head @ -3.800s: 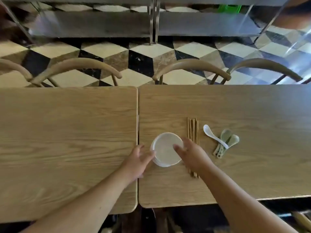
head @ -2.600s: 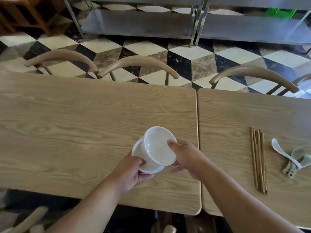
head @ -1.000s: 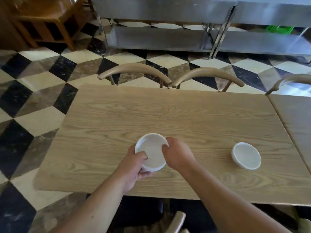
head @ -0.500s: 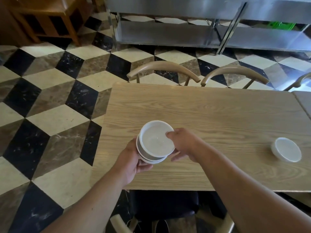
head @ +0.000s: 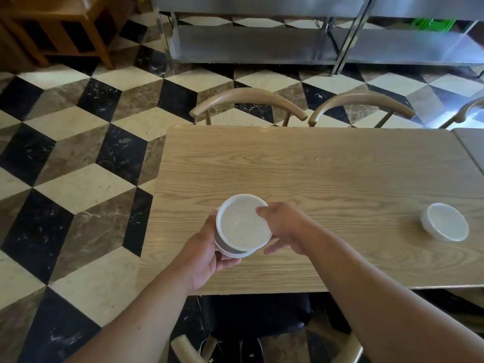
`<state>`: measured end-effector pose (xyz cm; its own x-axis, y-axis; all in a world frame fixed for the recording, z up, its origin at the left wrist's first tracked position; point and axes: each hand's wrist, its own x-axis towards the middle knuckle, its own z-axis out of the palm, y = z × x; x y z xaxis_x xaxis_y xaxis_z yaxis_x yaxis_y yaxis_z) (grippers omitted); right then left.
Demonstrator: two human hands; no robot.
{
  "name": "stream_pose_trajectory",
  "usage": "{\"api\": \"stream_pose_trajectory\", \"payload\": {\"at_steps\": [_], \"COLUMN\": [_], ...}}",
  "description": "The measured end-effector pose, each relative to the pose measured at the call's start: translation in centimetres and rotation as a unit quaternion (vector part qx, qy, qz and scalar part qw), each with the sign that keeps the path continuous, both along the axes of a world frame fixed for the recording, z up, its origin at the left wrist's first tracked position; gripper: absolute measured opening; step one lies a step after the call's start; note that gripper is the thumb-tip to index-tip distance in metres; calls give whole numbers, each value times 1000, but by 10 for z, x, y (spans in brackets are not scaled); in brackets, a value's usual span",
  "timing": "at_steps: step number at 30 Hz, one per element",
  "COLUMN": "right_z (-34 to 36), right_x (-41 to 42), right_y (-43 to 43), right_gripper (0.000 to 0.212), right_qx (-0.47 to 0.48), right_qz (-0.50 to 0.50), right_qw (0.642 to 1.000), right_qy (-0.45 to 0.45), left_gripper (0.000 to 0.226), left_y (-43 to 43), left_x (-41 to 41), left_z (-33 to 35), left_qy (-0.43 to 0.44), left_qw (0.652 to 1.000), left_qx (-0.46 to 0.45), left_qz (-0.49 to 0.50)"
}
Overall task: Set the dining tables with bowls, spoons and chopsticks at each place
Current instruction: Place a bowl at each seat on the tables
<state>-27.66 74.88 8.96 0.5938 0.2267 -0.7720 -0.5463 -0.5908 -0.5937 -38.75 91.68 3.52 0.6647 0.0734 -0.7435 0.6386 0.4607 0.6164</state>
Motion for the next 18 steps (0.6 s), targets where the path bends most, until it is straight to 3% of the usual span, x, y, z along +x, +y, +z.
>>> {"api": "stream_pose_trajectory", "payload": {"at_steps": [3, 7, 13, 18], "right_z": [1, -5, -57, -103], "right_x": [6, 9, 9, -3], "right_y": [-3, -4, -24, -36], "right_gripper": [40, 32, 23, 40], "right_qx": [20, 60, 36, -31], "right_qz": [-1, -12, -180, -144], "right_qw": [1000, 998, 982, 988], "right_qy": [17, 24, -41, -34], "left_gripper": [30, 45, 48, 55], "left_y": [0, 1, 24, 31], "left_x": [2, 6, -2, -4], "left_z": [-8, -15, -33, -46], "left_qy": [9, 37, 77, 68], "left_qw": [1000, 997, 984, 980], "left_qx": [11, 34, 114, 141], "left_qz": [13, 57, 113, 120]}}
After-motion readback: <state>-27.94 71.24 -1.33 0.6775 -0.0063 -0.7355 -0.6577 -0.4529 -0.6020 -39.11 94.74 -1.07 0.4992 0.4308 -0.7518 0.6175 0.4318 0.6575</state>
